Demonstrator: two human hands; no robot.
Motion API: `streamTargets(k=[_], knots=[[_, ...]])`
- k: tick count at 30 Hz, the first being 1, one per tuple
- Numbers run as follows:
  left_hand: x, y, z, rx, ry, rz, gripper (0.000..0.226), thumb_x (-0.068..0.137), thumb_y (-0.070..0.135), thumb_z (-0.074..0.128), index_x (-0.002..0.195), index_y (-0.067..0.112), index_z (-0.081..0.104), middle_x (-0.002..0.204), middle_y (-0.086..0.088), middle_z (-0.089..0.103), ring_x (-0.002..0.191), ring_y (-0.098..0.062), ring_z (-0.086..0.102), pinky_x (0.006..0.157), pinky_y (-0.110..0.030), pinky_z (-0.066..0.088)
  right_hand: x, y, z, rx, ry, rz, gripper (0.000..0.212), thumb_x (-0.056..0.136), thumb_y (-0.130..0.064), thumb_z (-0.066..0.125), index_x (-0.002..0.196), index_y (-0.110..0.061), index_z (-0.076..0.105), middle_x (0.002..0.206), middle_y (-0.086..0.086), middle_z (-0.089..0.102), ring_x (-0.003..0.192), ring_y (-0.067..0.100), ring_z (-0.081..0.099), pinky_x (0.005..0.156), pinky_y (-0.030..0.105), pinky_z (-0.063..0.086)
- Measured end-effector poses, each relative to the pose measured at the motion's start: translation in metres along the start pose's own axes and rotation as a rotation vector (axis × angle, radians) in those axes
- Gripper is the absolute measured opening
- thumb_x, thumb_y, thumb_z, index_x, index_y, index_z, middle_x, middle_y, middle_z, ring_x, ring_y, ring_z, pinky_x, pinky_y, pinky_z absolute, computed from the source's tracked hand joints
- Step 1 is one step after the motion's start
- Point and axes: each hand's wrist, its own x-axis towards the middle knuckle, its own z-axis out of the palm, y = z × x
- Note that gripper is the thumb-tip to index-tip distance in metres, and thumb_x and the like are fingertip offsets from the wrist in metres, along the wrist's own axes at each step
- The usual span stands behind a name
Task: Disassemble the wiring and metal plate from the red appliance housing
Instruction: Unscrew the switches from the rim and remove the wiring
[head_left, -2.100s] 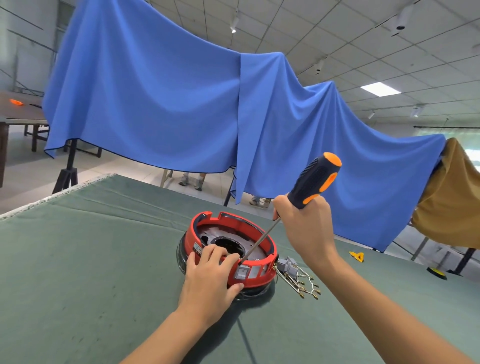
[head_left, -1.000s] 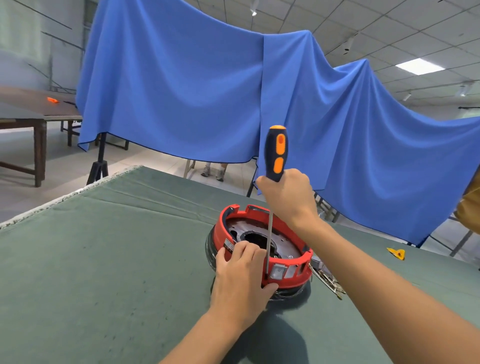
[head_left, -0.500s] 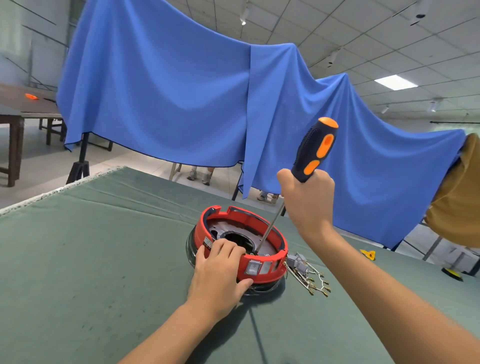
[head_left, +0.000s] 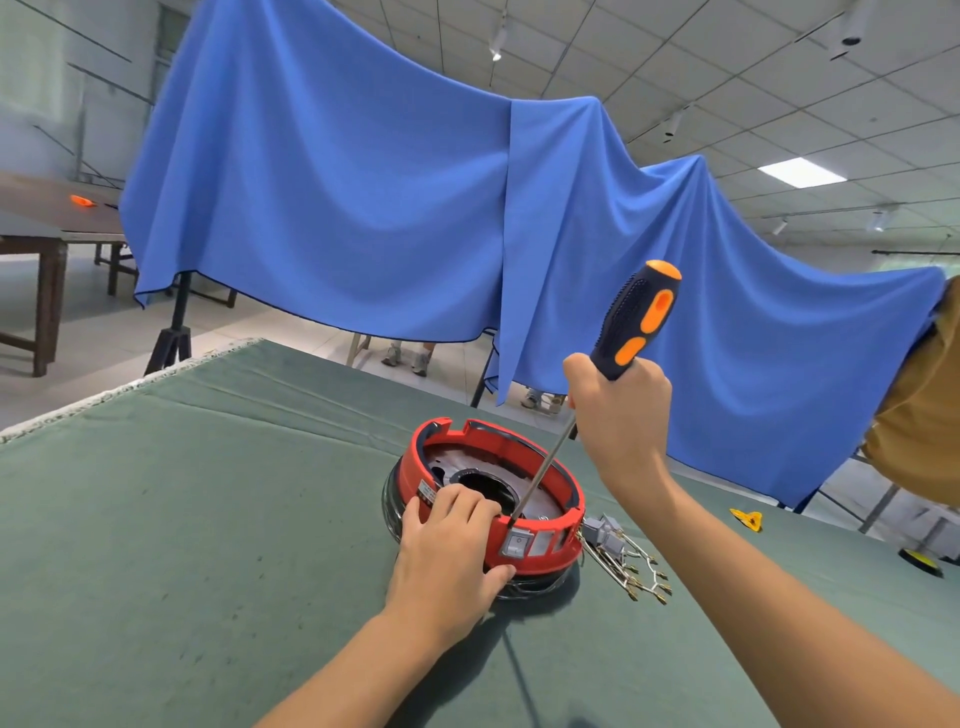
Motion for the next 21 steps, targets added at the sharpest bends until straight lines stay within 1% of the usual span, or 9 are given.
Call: streamTargets(k=[2, 6, 8, 12, 15, 19, 21], knots=[[0.0001, -0.0001, 0.0002, 0.004, 0.003, 0.000, 0.050, 0.083, 0.055, 0.054, 0.127, 0.033, 0.041, 0.129, 0.017, 0.038, 0.130, -0.007, 0.021, 0.113, -0.042, 0.016, 0.0020, 0.0003, -0.0009, -0.003, 0.015, 0.007, 0.034, 0.062, -0.027, 0.046, 0.049, 0.003, 0.038, 0.046, 0.010, 0.039, 0.049, 0.019, 0.030, 0.045, 0.033, 0.031], [0.0005, 0.0001, 0.0001, 0.004, 0.007, 0.004, 0.050, 0.083, 0.055, 0.054, 0.126, 0.033, 0.041, 0.128, 0.017, 0.039, 0.130, -0.007, 0.022, 0.112, -0.041, 0.016, 0.0042, 0.0022, -0.0011, -0.021, 0.024, 0.017, 0.038, 0.062, -0.028, 0.045, 0.054, 0.009, 0.040, 0.048, 0.011, 0.038, 0.049, 0.019, 0.030, 0.045, 0.029, 0.028], [0.0004, 0.0000, 0.0003, 0.008, 0.008, 0.004, 0.050, 0.083, 0.055, 0.054, 0.126, 0.033, 0.041, 0.128, 0.017, 0.039, 0.130, -0.007, 0.022, 0.112, -0.041, 0.016, 0.0030, 0.0038, -0.0019, -0.028, 0.024, 0.019, 0.035, 0.062, -0.027, 0.045, 0.052, 0.006, 0.038, 0.048, 0.011, 0.037, 0.049, 0.020, 0.029, 0.043, 0.028, 0.026], [0.0003, -0.0002, 0.0008, 0.010, 0.007, 0.002, 0.050, 0.082, 0.055, 0.054, 0.125, 0.033, 0.042, 0.128, 0.017, 0.039, 0.130, -0.007, 0.023, 0.112, -0.041, 0.016, 0.0025, 0.0060, -0.0029, -0.026, 0.025, 0.041, 0.037, 0.062, -0.028, 0.044, 0.055, 0.008, 0.039, 0.051, 0.012, 0.040, 0.051, 0.021, 0.031, 0.047, 0.029, 0.029], [0.0005, 0.0000, 0.0013, 0.005, 0.007, 0.000, 0.050, 0.082, 0.055, 0.054, 0.125, 0.033, 0.041, 0.128, 0.017, 0.039, 0.130, -0.007, 0.023, 0.112, -0.041, 0.016, 0.0030, 0.0064, -0.0035, -0.017, 0.024, 0.048, 0.038, 0.062, -0.029, 0.044, 0.055, 0.009, 0.042, 0.050, 0.012, 0.041, 0.050, 0.020, 0.032, 0.045, 0.028, 0.029], [0.0000, 0.0002, 0.0010, 0.007, 0.008, -0.001, 0.050, 0.082, 0.055, 0.055, 0.126, 0.033, 0.041, 0.128, 0.017, 0.039, 0.130, -0.007, 0.023, 0.112, -0.042, 0.016, 0.0020, 0.0078, -0.0041, -0.014, 0.011, 0.048, 0.031, 0.062, -0.029, 0.044, 0.051, 0.000, 0.042, 0.049, 0.009, 0.040, 0.048, 0.019, 0.032, 0.043, 0.026, 0.029], [-0.0001, 0.0005, 0.0006, 0.003, 0.010, 0.000, 0.050, 0.083, 0.055, 0.055, 0.126, 0.033, 0.041, 0.129, 0.016, 0.039, 0.130, -0.007, 0.023, 0.113, -0.042, 0.017, 0.0019, 0.0086, -0.0041, -0.011, 0.007, 0.050, 0.033, 0.063, -0.029, 0.045, 0.051, 0.002, 0.042, 0.049, 0.009, 0.040, 0.048, 0.018, 0.032, 0.042, 0.024, 0.029]])
